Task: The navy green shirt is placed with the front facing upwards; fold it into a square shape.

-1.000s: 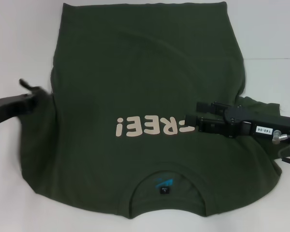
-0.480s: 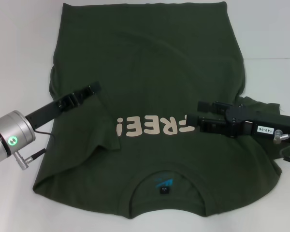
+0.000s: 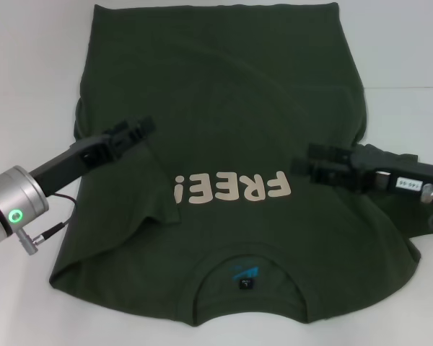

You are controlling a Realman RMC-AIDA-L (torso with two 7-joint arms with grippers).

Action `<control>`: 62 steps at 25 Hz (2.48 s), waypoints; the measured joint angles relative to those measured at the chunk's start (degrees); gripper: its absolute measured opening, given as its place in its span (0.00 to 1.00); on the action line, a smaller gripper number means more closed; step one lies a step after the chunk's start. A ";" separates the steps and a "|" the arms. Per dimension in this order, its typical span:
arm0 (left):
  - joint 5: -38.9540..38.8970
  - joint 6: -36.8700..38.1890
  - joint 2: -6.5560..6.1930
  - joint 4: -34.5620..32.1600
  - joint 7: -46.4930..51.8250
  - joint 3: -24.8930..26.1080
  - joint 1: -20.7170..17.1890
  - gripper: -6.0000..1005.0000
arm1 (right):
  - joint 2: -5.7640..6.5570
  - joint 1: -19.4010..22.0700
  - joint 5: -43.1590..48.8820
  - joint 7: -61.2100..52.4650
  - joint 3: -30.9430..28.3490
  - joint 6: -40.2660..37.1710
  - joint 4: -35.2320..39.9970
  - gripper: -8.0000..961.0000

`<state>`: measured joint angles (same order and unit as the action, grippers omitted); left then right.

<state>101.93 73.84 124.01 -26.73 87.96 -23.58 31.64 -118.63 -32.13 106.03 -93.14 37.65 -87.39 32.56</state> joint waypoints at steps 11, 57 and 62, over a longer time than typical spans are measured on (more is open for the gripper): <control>0.43 6.06 0.02 1.05 -17.88 -7.24 -0.43 0.86 | 2.14 0.44 0.05 -14.52 -3.82 3.95 0.06 0.88; 2.74 6.67 0.27 0.27 -20.04 -17.33 -2.51 0.86 | 5.69 7.83 15.70 -44.00 -5.05 15.35 6.40 0.87; 2.74 6.65 0.29 0.27 -20.02 -17.37 -2.89 0.86 | 5.54 7.55 15.62 -42.55 -5.14 16.34 4.77 0.86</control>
<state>104.67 80.49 124.30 -26.45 67.94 -40.95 28.75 -113.09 -24.58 121.65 -135.69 32.51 -71.05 37.33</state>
